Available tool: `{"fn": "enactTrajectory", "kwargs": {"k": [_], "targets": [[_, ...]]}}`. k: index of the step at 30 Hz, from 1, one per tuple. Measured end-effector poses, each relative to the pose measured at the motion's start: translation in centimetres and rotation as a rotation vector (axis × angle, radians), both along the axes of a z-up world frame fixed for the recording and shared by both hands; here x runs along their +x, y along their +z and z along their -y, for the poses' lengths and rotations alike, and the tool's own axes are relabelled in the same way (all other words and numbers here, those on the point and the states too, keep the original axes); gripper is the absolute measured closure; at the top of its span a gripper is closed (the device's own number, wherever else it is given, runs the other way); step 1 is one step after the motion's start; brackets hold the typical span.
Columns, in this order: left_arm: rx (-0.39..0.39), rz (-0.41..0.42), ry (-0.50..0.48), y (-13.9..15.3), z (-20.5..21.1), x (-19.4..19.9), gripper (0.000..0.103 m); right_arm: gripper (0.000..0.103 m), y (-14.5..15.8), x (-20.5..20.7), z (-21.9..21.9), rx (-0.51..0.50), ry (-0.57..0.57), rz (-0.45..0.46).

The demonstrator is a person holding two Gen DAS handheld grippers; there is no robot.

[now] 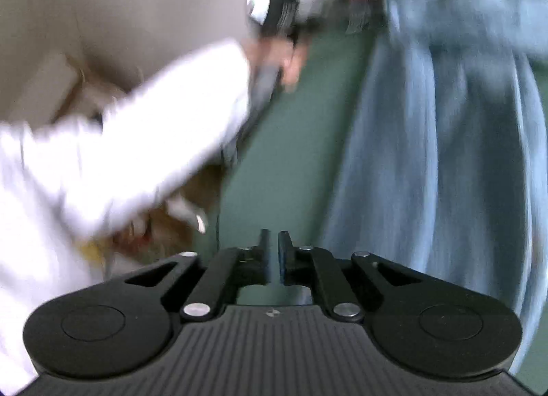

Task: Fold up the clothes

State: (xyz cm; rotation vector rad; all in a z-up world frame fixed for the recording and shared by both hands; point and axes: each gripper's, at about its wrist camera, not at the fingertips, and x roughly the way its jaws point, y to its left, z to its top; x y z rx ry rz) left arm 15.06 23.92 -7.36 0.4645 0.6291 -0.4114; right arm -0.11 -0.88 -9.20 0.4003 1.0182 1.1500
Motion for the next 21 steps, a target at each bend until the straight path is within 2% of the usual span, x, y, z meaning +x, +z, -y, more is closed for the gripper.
{"fn": "enactTrajectory", "kwargs": {"k": [1,2,4,6,7,10,14,17,19,21], "targets": [[-0.046,-0.03,-0.01,0.4,0.1,-0.3,0.079,0.088,-0.2,1.3,-1.0,-0.022,-0.034,0.021],[-0.046,-0.046,-0.02,0.2,0.6,-0.5,0.078,0.088,-0.7,2.5,-2.0,-0.054,-0.07,0.039],[-0.005,-0.066,-0.034,-1.0,2.0,-0.9,0.078,0.088,-2.5,4.7,-3.7,-0.113,-0.119,0.042],[0.039,-0.078,-0.037,-2.6,3.0,-1.3,0.08,0.088,-4.2,6.0,-4.8,-0.126,-0.101,-0.009],[0.044,-0.057,-0.038,-2.9,3.1,-1.7,0.08,0.091,-4.3,5.8,-4.8,-0.127,-0.079,-0.014],[0.025,-0.061,-0.021,-3.0,2.7,-1.9,0.08,0.09,-4.1,3.7,-4.1,-0.143,0.019,-0.028],[0.019,-0.057,-0.021,-3.1,2.7,-1.9,0.08,0.087,-3.9,-1.9,-1.7,-0.171,0.158,-0.074],[0.009,-0.042,-0.012,-3.4,2.8,-2.0,0.08,0.089,-4.6,-5.9,1.7,-0.157,0.108,-0.139],[0.017,-0.047,-0.008,-3.2,3.0,-1.8,0.08,0.095,-4.8,-6.2,3.3,-0.157,0.061,-0.161],[0.039,-0.049,-0.008,-3.0,3.4,-1.7,0.079,0.094,-3.7,-5.6,3.9,-0.163,0.011,-0.137]]}}
